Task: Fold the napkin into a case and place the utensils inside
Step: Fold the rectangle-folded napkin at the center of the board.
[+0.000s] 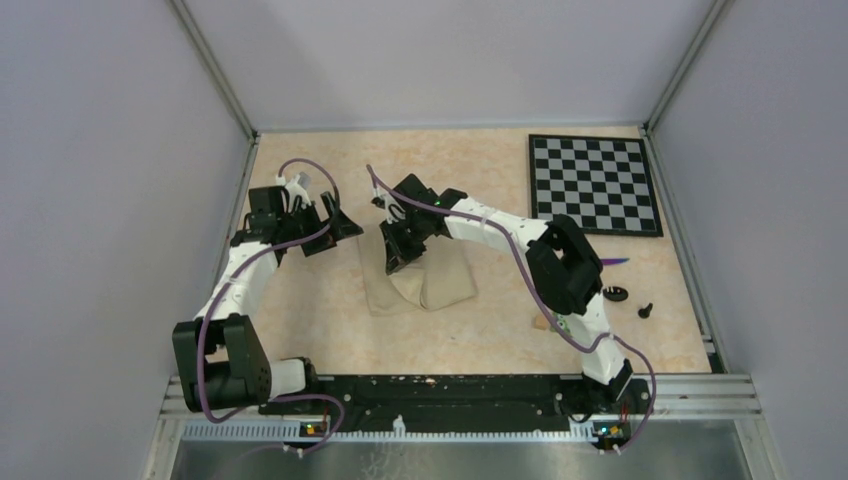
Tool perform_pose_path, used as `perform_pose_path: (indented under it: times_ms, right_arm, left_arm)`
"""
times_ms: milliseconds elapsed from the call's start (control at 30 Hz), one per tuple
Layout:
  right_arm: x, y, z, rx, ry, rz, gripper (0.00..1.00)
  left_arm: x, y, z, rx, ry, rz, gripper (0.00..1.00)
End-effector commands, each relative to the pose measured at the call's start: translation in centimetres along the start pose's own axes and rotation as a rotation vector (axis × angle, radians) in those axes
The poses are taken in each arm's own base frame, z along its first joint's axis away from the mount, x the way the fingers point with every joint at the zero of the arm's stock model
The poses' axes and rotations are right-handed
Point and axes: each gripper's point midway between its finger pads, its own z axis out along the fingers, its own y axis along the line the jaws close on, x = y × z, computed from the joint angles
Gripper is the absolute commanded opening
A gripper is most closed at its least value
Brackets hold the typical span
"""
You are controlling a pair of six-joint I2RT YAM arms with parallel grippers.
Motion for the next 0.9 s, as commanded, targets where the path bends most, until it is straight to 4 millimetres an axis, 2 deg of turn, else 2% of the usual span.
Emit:
perform_pose_path:
  times_ms: [0, 300, 433, 500, 600, 733, 867]
  right_arm:
    - [-1.8, 3.4, -0.3, -0.065, -0.049, -0.042, 0.0]
    - [-1.3, 2.3, 1.6, -0.052, -0.026, -0.008, 0.0]
    - [-2.1, 2.5, 1.7, -0.047, -0.046, 0.026, 0.31]
    - [-2.6, 3.4, 1.0, -0.077, -0.059, 0.044, 0.4]
    - [-3.3, 4.3, -1.4, -0.088, -0.102, 0.07, 0.49]
    - [-2.6, 1.6, -4.2, -0.068, -0.16, 0.144, 0.59]
    - [-3.3, -1.5, -5.8, -0.152, -0.252, 0.258, 0.65]
  left_arm:
    - [-0.7, -0.2, -0.1, 0.017, -0.026, 0.02, 0.99]
    - [-0.6, -0.1, -0.2, 0.014, -0.025, 0.019, 0.99]
    - [-0.7, -0.1, -0.2, 0.011, -0.027, 0.02, 0.99]
    - [-0.6, 0.0, -0.1, 0.006, -0.027, 0.019, 0.99]
    - [-0.5, 0.4, 0.0, -0.007, -0.024, 0.018, 0.99]
    - [-0.3, 0.4, 0.3, 0.003, -0.009, 0.006, 0.99]
    - [-0.4, 0.6, 0.3, -0.006, -0.009, 0.005, 0.99]
